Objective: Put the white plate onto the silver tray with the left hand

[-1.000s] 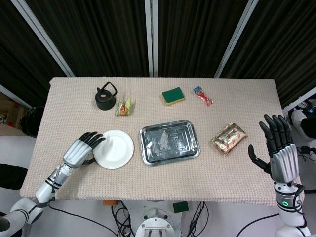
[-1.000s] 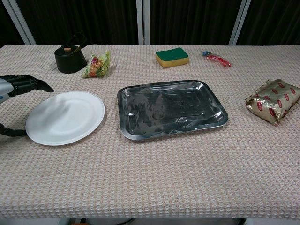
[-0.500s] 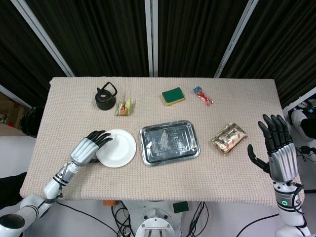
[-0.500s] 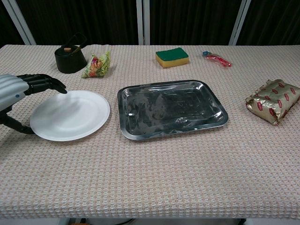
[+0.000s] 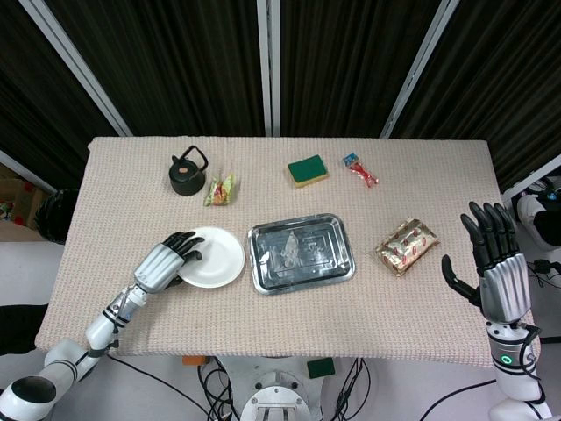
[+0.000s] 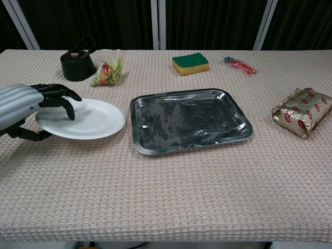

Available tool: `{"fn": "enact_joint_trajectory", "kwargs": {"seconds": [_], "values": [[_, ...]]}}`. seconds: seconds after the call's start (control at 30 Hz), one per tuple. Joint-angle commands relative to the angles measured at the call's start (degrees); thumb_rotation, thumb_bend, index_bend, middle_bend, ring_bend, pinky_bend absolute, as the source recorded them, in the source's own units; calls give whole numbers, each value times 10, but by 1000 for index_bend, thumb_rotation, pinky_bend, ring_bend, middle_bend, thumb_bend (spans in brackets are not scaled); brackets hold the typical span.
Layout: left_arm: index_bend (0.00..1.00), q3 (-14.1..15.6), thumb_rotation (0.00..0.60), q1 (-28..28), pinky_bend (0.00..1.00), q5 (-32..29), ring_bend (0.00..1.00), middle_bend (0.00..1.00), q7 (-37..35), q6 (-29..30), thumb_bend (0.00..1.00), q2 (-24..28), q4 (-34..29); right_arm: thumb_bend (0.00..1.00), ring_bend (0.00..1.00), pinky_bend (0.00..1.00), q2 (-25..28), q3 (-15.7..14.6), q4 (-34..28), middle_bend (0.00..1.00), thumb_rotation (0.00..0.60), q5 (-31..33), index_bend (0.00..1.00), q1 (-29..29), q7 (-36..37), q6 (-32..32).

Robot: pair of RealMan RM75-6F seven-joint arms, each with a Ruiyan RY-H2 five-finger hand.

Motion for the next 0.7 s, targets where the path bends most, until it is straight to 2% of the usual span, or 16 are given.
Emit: {"fn": "enact_joint_trajectory", "kwargs": {"seconds": [0.03, 0.3, 0.7], "values": [[460, 0, 600, 0, 211, -2, 122, 202, -1, 1, 486, -1, 2, 458, 0, 0, 0, 0, 0, 0, 600, 1, 0, -1, 0, 0], [678, -6, 600, 4, 212, -9, 122, 220, -7, 20, 482, -5, 14, 459, 0, 0, -1, 0, 3, 0, 600, 4, 0, -2, 3, -1], [763, -45, 600, 9, 212, -37, 123, 249, -51, 97, 483, -2, 38, 459, 0, 0, -1, 0, 1, 0, 600, 2, 0, -2, -1, -1]]}}
